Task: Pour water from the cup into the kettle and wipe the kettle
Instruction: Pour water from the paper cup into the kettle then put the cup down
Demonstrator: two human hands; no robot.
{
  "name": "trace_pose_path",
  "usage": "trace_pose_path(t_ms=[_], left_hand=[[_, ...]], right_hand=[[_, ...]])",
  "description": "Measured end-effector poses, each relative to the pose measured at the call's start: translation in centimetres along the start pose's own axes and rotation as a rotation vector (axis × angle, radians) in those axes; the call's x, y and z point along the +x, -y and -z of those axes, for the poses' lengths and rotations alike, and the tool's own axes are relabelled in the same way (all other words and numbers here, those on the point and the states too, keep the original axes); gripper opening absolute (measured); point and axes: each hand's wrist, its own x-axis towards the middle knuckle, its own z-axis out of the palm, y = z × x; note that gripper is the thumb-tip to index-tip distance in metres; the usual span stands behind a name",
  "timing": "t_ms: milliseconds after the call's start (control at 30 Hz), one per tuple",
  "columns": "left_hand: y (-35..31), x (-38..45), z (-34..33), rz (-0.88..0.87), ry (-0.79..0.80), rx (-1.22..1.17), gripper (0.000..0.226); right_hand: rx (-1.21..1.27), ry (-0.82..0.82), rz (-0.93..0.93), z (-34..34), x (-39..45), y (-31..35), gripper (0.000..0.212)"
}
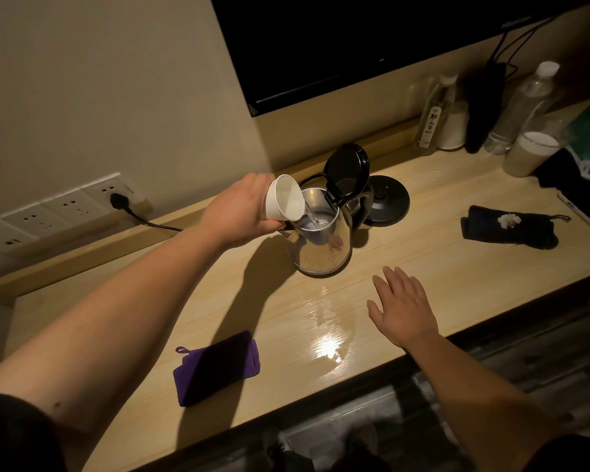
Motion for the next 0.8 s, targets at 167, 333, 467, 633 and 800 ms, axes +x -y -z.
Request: trace_pose_path(t_ms=[167, 333, 467, 633, 800], left_hand=[[0.16, 0.28, 0.03, -0.005, 0.006, 0.009, 0.072], [0.05, 0.35, 0.21, -0.014, -0.001, 0.018, 0.072], [0.05, 0.59, 0.31, -0.023, 0.008, 0.035, 0.071], [0.11, 0.72, 0.50, -0.026, 0.009, 0.068, 0.072], [-0.12, 0.84, 0.72, -0.041, 0.010, 0.081, 0.074]], right_hand=[[0.006, 0.000, 0.002, 0.07, -0.01, 0.05, 0.078], [0.008, 0.000, 0.003, 0.03, 0.00, 0.02, 0.078], [0.027, -0.005, 0.005, 0.02, -0.04, 0.04, 0.077], [0.033, -0.008, 0.008, -0.02, -0.01, -0.01, 0.076], [0.033, -0.015, 0.007, 0.07, -0.10, 0.02, 0.077]])
